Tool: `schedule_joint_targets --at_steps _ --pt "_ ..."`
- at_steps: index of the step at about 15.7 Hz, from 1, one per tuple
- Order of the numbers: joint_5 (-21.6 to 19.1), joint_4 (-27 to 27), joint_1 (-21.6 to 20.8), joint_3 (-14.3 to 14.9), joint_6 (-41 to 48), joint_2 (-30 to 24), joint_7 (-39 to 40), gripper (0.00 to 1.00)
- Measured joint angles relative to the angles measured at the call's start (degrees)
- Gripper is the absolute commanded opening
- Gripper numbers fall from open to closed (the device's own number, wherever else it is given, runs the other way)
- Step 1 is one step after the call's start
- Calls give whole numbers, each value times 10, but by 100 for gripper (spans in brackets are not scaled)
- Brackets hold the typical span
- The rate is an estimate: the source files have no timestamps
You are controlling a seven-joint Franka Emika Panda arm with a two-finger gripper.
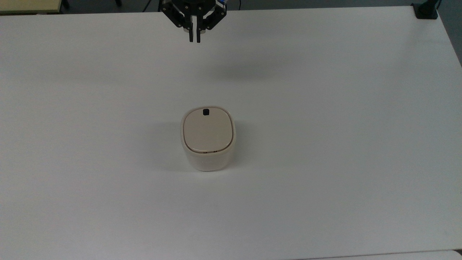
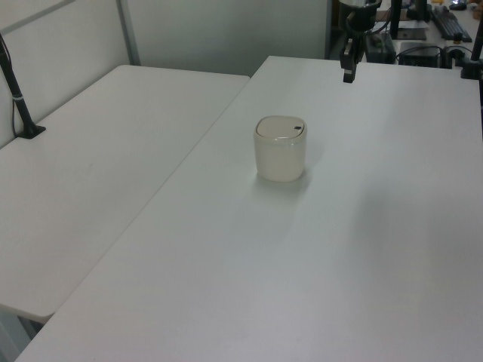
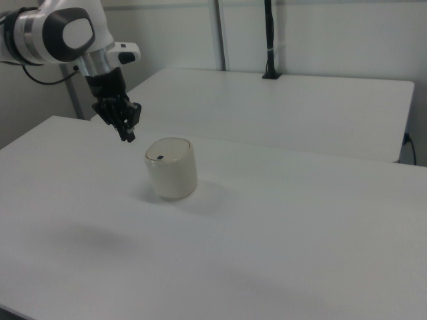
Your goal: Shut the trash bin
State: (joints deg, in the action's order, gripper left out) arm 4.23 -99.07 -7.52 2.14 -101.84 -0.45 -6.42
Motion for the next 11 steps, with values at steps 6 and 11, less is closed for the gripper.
schedule_joint_targets --at_steps 6,11 --pt "0 -2 1 0 9 0 0 100" --pt "0 -2 1 0 18 -1 -1 100"
